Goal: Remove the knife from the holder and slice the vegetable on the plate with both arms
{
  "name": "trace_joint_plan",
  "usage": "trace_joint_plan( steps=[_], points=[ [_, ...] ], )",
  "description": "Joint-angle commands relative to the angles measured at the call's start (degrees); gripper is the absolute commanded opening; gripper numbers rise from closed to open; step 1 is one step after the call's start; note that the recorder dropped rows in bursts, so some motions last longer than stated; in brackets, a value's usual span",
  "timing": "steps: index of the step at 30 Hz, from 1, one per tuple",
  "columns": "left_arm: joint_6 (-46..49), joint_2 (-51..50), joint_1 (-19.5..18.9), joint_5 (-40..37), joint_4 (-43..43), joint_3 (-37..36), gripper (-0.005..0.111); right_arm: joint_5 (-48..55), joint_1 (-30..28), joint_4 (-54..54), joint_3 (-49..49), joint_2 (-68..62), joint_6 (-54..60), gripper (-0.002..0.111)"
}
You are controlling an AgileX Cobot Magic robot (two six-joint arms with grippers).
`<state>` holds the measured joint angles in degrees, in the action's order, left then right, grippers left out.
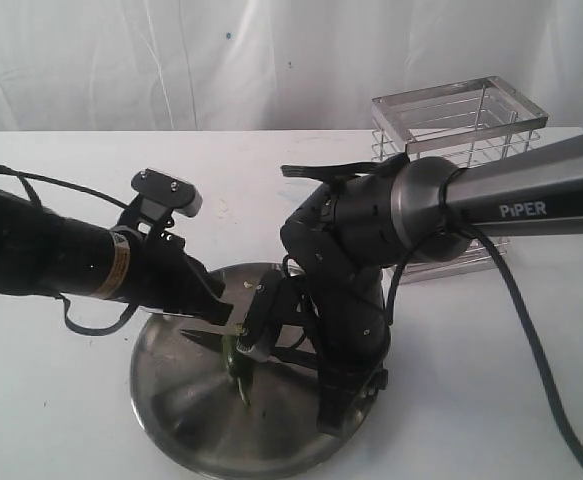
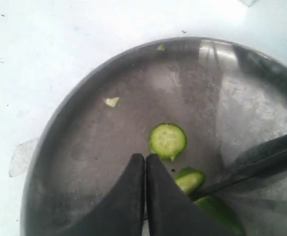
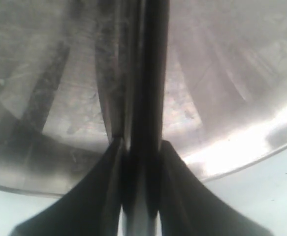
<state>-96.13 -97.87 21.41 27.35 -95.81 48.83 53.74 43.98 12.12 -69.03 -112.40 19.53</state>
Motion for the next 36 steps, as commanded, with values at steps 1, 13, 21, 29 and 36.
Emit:
trace_joint_plan(
  steps=[1,13,21,29,36],
  points=[
    [-4.3,-1.8,0.7,-1.7,-4.1,-2.0,0.008,0.4,0.1,-0.5,0.0,-1.0,-0.2,0.0],
    [-2.1,-6.6,1.1,0.4,-2.6,-0.8,0.008,3.0,0.1,1.3,-0.6,-0.5,-2.2,0.0],
    [-5.6,4.7,-0.1,1.9,-4.1,-0.8,0.008,6.5,0.1,9.9,-1.2,-0.4,-8.8,0.0],
    [-6.0,7.2,-0.1,8.1,-4.1,-1.4,0.01,7.0,0.1,10.7,-1.2,-0.4,-11.4,0.0],
    [-6.5,7.2,-0.1,7.3,-4.1,-3.6,0.036,6.1,0.1,11.3,-1.2,0.2,-12.5,0.0]
  ],
)
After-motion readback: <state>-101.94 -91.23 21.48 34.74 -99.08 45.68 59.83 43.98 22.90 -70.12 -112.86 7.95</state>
